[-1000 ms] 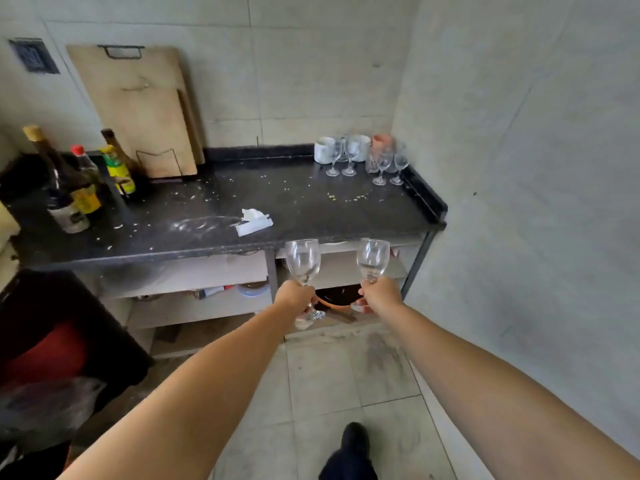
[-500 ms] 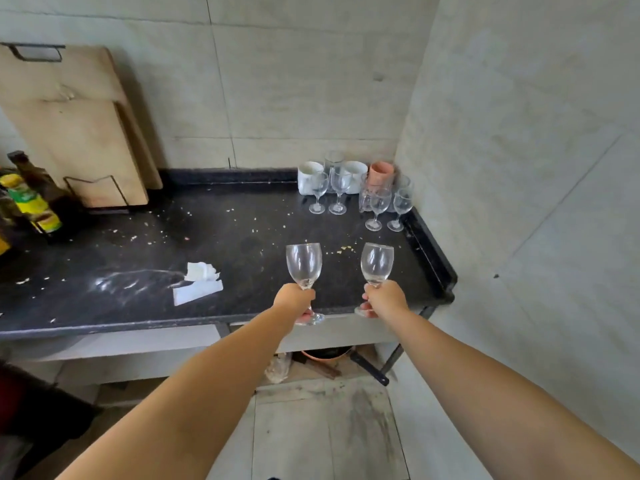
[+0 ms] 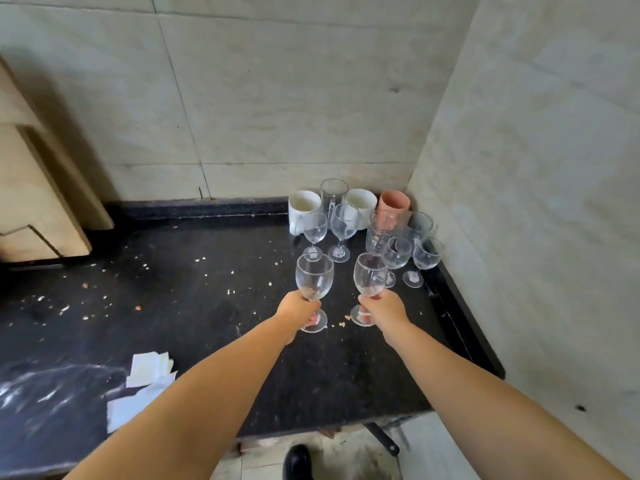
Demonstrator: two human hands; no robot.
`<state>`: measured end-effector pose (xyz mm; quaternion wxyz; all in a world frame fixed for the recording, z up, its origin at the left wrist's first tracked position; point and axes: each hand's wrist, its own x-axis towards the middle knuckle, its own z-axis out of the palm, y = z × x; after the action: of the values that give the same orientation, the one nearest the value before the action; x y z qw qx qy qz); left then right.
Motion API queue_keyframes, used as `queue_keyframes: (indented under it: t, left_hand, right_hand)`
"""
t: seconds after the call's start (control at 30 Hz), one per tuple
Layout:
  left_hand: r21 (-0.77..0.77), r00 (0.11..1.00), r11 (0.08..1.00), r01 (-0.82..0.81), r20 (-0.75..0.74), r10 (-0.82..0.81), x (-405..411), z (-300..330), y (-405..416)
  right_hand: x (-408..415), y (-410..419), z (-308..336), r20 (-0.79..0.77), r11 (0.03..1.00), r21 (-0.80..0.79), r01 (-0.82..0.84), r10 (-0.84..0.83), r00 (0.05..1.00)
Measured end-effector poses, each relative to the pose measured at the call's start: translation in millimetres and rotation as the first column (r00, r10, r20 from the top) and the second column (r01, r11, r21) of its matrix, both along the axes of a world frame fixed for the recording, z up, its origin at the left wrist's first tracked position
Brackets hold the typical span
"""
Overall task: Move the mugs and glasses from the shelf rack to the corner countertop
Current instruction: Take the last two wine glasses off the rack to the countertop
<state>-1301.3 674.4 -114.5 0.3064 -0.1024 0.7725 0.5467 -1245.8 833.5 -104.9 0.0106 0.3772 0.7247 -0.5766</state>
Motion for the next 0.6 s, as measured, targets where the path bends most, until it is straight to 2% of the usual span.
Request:
queue_keyframes:
  t: [0.17,0.3,0.6]
  left_hand:
    - [-0.101,0.999,0.995,0.028,-0.043,-0.032,-55,-17,19]
    - [-0.062,1.0,0.998,0.023,-0.008,-0.023,-76,-31,34]
    - [-0.046,0.999,0.999,-0.023,-0.045,0.021,-95,-52,52]
  right_hand:
    - [-50,14,-24,0.003,0.994,-0.078,0.074,-0.074,0.997]
    - [-76,21,-46,0.0,0.994,-0.07,0.088,-0.089,0.996]
    - [-111,26,-67,-0.033,0.991,-0.117,0.061,-0.065,0.997]
